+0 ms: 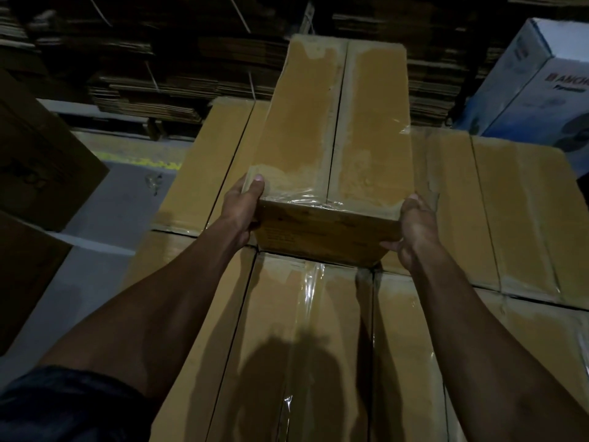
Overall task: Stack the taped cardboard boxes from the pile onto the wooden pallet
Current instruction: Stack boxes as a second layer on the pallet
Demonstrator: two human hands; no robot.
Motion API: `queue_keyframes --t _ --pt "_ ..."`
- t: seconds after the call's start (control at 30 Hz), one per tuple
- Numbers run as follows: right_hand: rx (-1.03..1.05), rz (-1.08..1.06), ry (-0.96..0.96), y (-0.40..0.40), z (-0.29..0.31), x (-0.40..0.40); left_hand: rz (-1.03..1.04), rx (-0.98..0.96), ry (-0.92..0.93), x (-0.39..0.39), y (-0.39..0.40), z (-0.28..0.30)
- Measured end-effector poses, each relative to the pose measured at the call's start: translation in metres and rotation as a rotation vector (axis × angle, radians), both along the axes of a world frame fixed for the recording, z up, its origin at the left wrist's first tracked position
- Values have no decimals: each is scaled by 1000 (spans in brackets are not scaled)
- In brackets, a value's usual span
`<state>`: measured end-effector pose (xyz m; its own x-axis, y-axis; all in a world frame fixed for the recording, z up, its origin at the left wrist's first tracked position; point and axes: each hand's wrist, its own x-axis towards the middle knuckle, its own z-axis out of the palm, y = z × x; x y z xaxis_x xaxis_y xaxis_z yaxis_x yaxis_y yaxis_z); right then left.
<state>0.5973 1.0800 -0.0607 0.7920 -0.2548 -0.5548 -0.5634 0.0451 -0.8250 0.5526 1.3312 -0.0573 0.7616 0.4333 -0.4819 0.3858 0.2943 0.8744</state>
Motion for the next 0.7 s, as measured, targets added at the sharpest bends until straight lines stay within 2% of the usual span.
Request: queue_keyframes --t 0.23,0.27,0.33,0.43,0.5,0.6,0.7 --pt "-27 -34 -18 1 0 -3 -58 91 -15 -1 3 -6" --pt "-44 -31 -22 2 -1 -4 -73 174 -15 -2 4 -7" --pt "-196 9 -83 4 -2 -6 -141 505 -6 -2 10 -10" --pt "-696 204 -258 5 0 -17 -335 1129 25 0 14 -7" --pt "-986 426 -344 5 1 -23 -561 1448 7 -1 12 1" --pt "-1168 746 -313 3 -1 -27 -855 1572 93 -10 13 -1" --pt "-1231 858 -270 -3 0 -28 -945 1653 122 -13 13 -4"
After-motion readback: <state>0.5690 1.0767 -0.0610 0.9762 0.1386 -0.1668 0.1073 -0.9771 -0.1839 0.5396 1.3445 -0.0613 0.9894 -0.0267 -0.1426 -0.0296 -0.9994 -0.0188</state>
